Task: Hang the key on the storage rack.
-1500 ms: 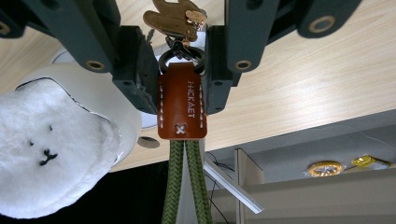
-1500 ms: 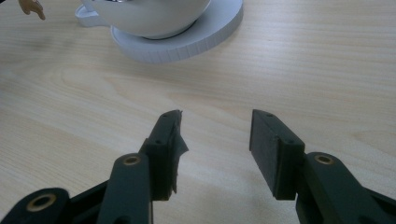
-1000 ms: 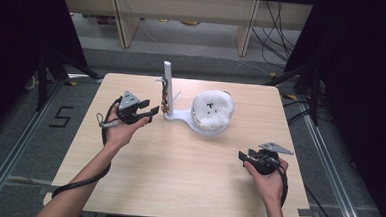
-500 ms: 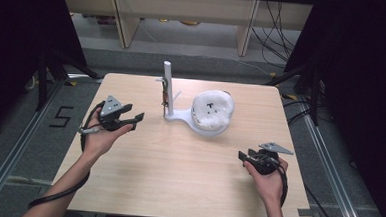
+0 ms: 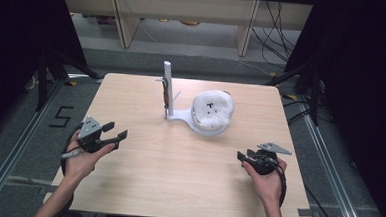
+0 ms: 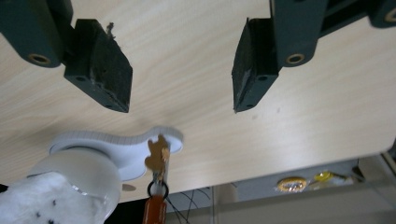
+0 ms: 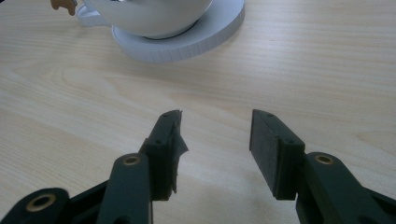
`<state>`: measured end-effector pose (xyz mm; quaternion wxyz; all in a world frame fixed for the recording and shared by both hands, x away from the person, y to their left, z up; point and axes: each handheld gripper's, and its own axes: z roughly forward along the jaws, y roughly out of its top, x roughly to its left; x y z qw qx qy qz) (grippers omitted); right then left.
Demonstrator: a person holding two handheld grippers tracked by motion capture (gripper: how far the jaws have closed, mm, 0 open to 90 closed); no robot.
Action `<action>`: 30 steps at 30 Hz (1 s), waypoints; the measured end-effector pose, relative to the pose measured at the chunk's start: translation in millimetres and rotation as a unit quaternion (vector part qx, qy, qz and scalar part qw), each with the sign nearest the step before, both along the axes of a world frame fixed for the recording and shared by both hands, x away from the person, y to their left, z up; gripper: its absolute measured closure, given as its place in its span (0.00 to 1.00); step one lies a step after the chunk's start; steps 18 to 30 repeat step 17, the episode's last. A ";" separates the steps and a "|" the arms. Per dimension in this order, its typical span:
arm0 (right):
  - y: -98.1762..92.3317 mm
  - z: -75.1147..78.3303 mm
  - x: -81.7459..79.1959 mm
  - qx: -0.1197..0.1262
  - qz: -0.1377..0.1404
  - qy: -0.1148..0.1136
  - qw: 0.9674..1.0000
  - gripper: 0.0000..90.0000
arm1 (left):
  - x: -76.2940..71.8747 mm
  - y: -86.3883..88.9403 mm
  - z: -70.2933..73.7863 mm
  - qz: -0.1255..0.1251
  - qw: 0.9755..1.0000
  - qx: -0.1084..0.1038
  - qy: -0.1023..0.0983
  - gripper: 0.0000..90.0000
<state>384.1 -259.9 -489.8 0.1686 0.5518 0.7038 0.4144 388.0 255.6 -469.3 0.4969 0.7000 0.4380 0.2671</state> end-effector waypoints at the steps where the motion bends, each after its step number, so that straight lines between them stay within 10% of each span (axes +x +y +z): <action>1: 0.1 -0.7 0.4 0.001 0.003 0.000 1.000 0.60 | -2.7 0.7 -4.8 0.006 1.000 -0.004 0.002 0.41; 10: 2.6 -4.0 0.1 0.001 0.006 0.004 1.000 0.60 | -16.1 5.6 -47.3 0.039 0.999 -0.018 0.012 0.36; 30: 3.4 -5.4 0.3 0.004 0.008 0.002 1.000 0.60 | -20.3 6.2 -53.3 0.053 0.998 -0.021 -0.001 0.35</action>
